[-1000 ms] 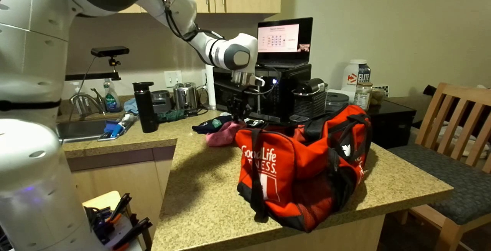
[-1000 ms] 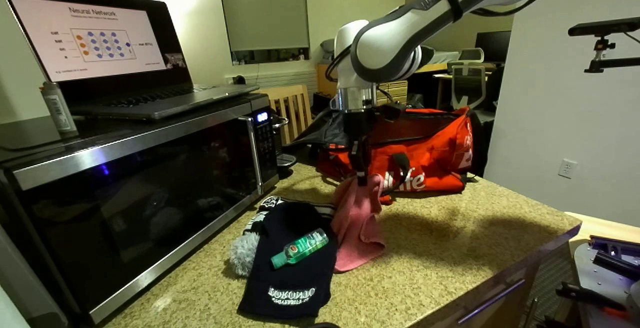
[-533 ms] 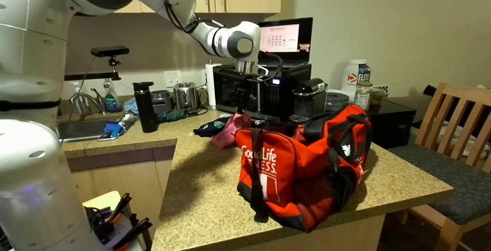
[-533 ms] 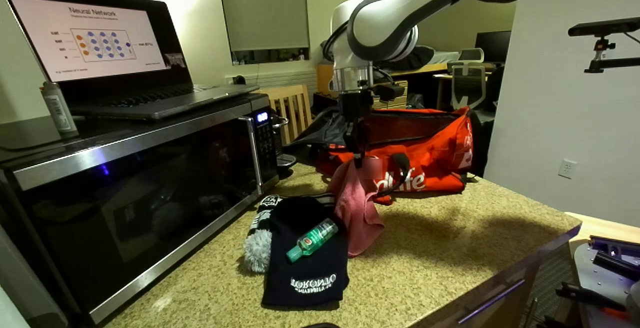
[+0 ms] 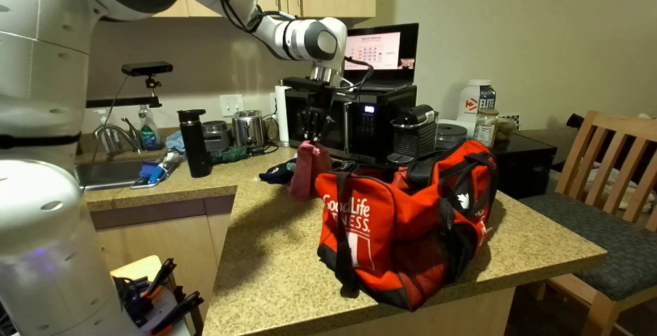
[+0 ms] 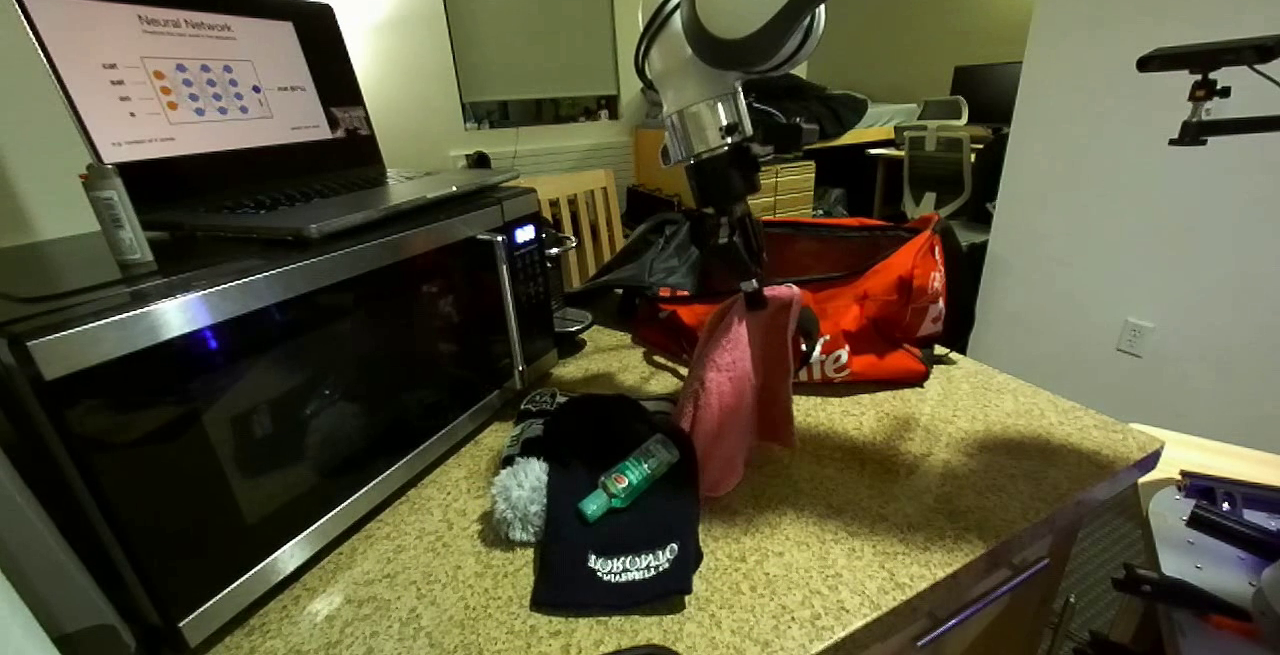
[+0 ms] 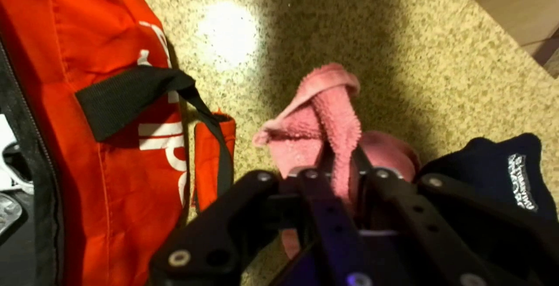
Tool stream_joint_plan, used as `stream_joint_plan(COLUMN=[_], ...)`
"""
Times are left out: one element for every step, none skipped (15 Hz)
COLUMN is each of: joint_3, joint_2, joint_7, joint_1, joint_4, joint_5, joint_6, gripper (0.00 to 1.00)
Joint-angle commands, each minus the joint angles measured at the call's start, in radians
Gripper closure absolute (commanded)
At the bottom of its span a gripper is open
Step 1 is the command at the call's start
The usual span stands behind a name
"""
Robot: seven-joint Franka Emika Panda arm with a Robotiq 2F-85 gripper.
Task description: Put the pink towel inside the red bag
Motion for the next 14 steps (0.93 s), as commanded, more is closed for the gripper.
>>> stream_joint_plan(joint_3=[0.017, 0.020, 0.022, 0.023, 0.023, 0.022, 0.019, 0.018, 0.016, 0.013, 0.007, 0.003, -0.005, -0.013], joint_2=[-0.002, -0.001, -0.001, -0.001, -0.002, -0.002, -0.001, -0.001, -0.001, -0.003, -0.008, -0.010, -0.014, -0.015], joint_7=[0.016, 0.017, 0.016, 0.016, 0.016, 0.018, 0.018, 0.017, 0.018, 0.020, 0.030, 0.034, 0.047, 0.049], joint_1=[0.017, 0.022, 0.025, 0.030, 0.032, 0.034, 0.033, 0.032, 0.030, 0.028, 0.028, 0.024, 0.026, 0.018], joint_4=[0.071, 0.090, 0.113, 0.131, 0.154, 0.175, 0.198, 0.217, 0.237, 0.253, 0.261, 0.271, 0.273, 0.279], joint_5=[-0.030, -0.034, -0.036, -0.040, -0.045, -0.053, -0.058, -0.064, -0.070, -0.073, -0.085, -0.090, -0.110, -0.115], joint_6=[-0.131, -0.156, -0.179, -0.195, -0.208, -0.217, -0.222, -0.226, -0.228, -0.225, -0.209, -0.199, -0.180, -0.168], gripper=[0.94, 0.94, 0.94, 0.94, 0.94, 0.94, 0.94, 0.94, 0.94, 0.94, 0.94, 0.94, 0.94, 0.94])
